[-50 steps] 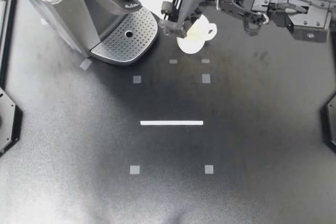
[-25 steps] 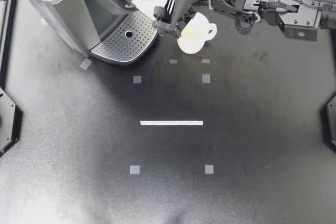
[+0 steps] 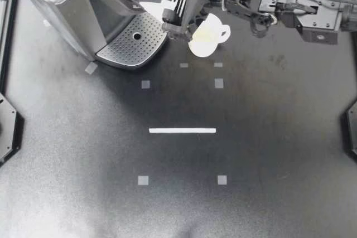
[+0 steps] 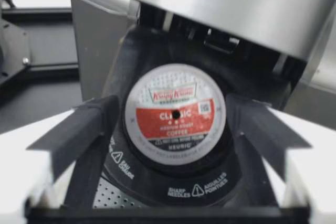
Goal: Place the coffee capsule inside the capsule container, then place the cup onto the center of the cup tray.
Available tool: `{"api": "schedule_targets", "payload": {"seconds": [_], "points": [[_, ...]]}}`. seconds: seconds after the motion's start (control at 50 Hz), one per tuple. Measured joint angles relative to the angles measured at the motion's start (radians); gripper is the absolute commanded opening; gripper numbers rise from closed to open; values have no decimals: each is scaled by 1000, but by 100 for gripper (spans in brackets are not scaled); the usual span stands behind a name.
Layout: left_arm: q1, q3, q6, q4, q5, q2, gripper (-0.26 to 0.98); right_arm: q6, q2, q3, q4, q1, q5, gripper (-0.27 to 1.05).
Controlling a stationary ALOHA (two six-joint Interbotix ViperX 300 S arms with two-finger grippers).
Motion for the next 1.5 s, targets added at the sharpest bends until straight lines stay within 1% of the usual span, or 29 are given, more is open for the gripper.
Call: {"api": "schedule_targets", "payload": {"seconds": [0.16,0.32,0.52,0.64,0.82,0.92,1.04,1.4,1.5], "points": [[0,23,-2,0,55,0,15,0,-55,48,3,0,-43,78],[2,28,-2,0,83,0,15,2,-106,106,18,6,-98,78],[2,48,-5,-2,196,18,15,5,-189,207,23,52,-207,77],[2,57,-12,-2,239,40,15,23,-232,267,37,83,-275,73],[6,71,-61,-2,290,69,15,92,-272,347,48,97,-370,62],[17,77,-87,-2,295,72,15,127,-290,385,48,98,-414,58],[21,80,-124,-2,279,77,15,143,-310,413,49,98,-445,58],[21,80,-156,-3,216,123,15,146,-356,442,48,98,-459,58],[28,78,-163,-3,167,115,15,146,-370,451,48,97,-460,58]]}}
